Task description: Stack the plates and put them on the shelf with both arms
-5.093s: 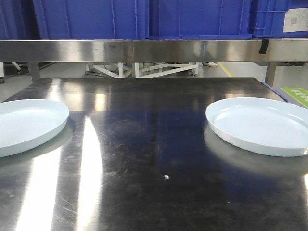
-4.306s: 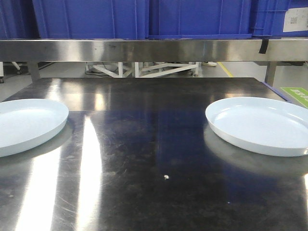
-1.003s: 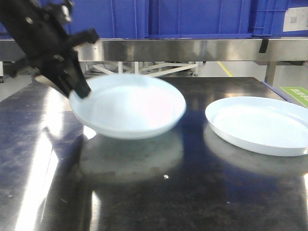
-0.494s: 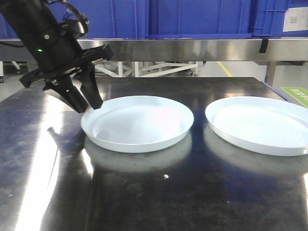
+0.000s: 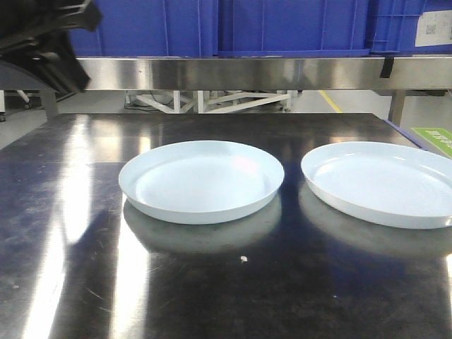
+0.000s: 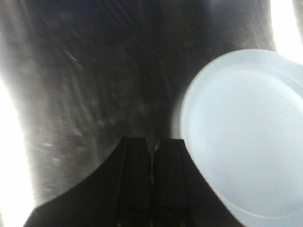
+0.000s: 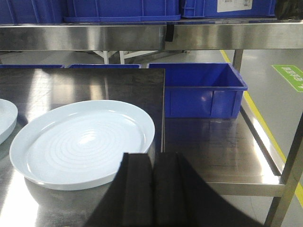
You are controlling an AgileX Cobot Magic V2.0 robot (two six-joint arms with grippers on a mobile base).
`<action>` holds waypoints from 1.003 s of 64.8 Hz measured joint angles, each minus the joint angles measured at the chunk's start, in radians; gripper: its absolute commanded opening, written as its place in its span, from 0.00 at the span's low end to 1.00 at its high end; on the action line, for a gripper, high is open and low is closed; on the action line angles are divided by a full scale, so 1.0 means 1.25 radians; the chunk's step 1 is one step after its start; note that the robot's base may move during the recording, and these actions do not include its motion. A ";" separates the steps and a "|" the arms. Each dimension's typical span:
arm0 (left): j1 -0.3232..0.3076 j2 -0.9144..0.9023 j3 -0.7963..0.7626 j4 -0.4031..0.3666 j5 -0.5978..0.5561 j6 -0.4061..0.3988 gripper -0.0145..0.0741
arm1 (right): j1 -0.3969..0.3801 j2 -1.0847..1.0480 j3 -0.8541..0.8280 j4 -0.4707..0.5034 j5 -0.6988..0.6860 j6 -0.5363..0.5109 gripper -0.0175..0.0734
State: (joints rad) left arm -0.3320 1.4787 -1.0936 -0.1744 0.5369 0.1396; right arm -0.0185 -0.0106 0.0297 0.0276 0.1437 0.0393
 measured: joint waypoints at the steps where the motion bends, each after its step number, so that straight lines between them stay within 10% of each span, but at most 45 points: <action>1: 0.000 -0.018 0.022 0.012 -0.022 0.000 0.26 | 0.000 0.000 0.000 0.000 0.000 0.000 0.25; 23: 0.000 -0.349 0.345 0.089 -0.273 0.000 0.26 | 0.000 0.000 0.000 0.000 0.000 0.000 0.25; 65: 0.081 -0.819 0.607 0.084 -0.295 -0.038 0.26 | 0.000 0.000 0.000 0.000 0.000 0.000 0.25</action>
State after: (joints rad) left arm -0.2303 0.4545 -0.3351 -0.0692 0.1681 0.0922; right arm -0.0185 -0.0106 0.0297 0.0276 0.1437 0.0393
